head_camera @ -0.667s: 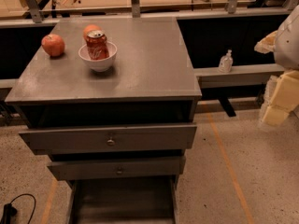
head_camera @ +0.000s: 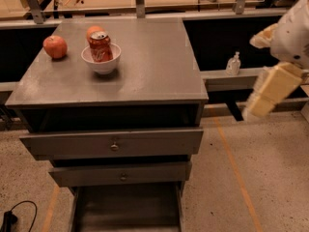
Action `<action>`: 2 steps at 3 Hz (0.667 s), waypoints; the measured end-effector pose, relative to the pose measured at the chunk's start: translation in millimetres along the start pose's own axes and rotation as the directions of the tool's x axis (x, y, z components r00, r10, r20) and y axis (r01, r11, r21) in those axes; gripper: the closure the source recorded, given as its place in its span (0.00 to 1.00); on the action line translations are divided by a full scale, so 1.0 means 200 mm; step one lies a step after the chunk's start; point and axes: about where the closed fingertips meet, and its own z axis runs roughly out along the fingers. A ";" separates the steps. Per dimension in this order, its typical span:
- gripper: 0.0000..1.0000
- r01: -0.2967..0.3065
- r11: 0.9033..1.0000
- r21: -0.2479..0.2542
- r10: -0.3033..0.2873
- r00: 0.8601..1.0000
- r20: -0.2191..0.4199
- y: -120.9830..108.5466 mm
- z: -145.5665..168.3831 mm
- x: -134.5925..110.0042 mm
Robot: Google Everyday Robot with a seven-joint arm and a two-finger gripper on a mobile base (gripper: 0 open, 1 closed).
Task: Place coke can into bottom drawer
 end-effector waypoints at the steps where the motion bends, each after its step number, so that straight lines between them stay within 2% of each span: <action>1: 0.00 -0.040 0.999 -0.004 0.039 0.955 0.295 -0.17 0.11 -0.36; 2: 0.00 -0.036 0.993 -0.108 0.090 0.837 0.540 -0.19 0.24 -0.85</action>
Offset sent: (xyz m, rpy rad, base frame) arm 0.1198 0.2675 0.0619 0.9599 -0.0390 0.2181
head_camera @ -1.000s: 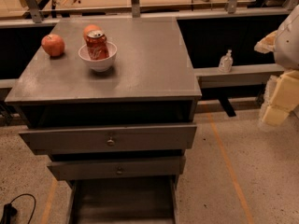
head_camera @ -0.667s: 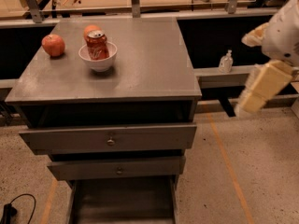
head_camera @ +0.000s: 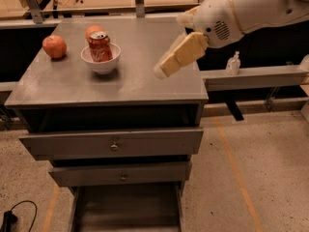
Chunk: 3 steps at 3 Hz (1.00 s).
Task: Place coke can into bottom drawer
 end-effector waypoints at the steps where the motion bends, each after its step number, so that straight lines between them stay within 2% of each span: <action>1: 0.00 -0.036 0.997 -0.066 0.047 0.984 0.169 0.05 0.31 -0.25; 2: 0.00 -0.051 0.999 -0.012 0.052 0.971 0.233 -0.01 0.35 -0.35; 3: 0.00 -0.051 0.999 -0.012 0.052 0.971 0.233 -0.01 0.35 -0.35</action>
Offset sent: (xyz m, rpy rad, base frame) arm 0.0134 0.0789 0.0043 0.1800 0.0153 0.0491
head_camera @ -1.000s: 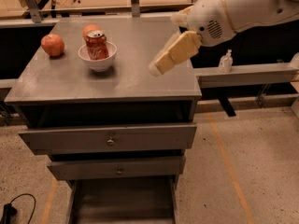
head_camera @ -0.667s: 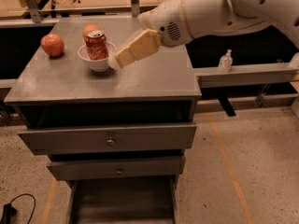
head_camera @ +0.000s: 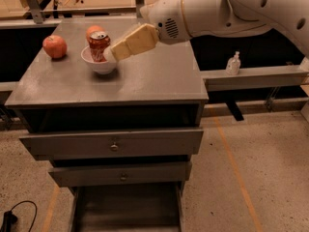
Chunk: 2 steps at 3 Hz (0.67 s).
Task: Place coke can into bottom drawer
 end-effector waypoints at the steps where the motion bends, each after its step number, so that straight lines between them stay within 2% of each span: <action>1: 0.00 0.003 1.000 0.022 -0.003 1.000 -0.004 -0.01 0.04 0.00; 2: 0.00 -0.027 0.999 0.033 0.026 1.000 0.014 -0.10 0.22 0.04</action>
Offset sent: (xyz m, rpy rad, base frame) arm 0.0796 0.0625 -0.0518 0.0667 0.0373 -0.0705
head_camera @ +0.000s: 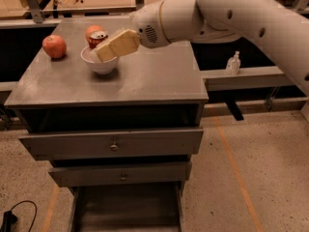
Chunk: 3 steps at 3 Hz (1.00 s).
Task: Place coke can into bottom drawer
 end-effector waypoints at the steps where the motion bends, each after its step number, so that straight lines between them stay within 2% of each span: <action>1: 0.00 -0.039 0.999 0.023 0.039 0.999 0.012 -0.08 0.23 0.04; 2: 0.00 -0.026 0.999 0.046 0.027 1.000 -0.013 -0.20 0.40 0.18; 3: 0.00 0.023 0.997 0.069 -0.022 0.999 -0.023 -0.34 0.53 0.24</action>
Offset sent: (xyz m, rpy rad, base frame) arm 0.1067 0.0494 -0.1055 -0.0559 -0.0120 -0.0789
